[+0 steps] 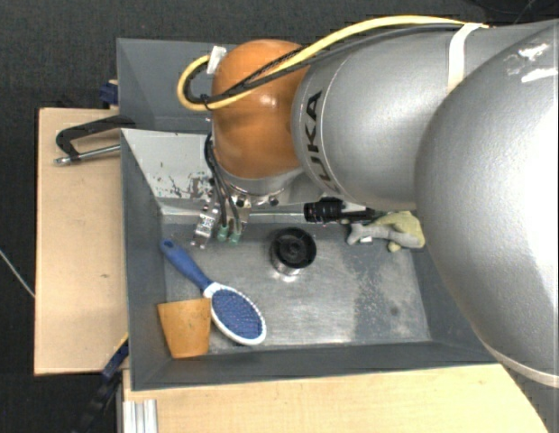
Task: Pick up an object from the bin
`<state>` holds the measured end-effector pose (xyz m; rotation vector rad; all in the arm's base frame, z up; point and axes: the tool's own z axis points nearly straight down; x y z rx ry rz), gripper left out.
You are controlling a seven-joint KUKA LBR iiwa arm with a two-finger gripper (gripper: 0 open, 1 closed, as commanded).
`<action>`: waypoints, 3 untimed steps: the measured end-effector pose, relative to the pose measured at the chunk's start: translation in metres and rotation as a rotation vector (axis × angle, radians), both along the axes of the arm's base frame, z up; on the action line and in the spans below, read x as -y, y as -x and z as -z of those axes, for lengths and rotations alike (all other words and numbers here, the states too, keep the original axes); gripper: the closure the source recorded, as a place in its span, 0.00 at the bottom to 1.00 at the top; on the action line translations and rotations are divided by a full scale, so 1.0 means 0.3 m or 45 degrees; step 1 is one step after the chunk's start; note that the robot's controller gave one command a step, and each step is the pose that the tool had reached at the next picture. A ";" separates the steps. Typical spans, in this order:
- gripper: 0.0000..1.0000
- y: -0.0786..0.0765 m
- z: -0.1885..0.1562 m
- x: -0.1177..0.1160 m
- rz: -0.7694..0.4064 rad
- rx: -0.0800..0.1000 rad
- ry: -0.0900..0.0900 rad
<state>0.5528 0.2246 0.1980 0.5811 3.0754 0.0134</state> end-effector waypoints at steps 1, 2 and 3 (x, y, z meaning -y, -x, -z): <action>0.00 0.007 0.018 0.002 -0.001 -0.011 0.006; 0.00 0.055 0.391 -0.024 -0.010 -0.013 0.007; 1.00 0.054 0.386 -0.022 -0.010 -0.013 0.008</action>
Offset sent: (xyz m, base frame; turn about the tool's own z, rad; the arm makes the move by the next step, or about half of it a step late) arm 0.0000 0.0000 0.0000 0.0000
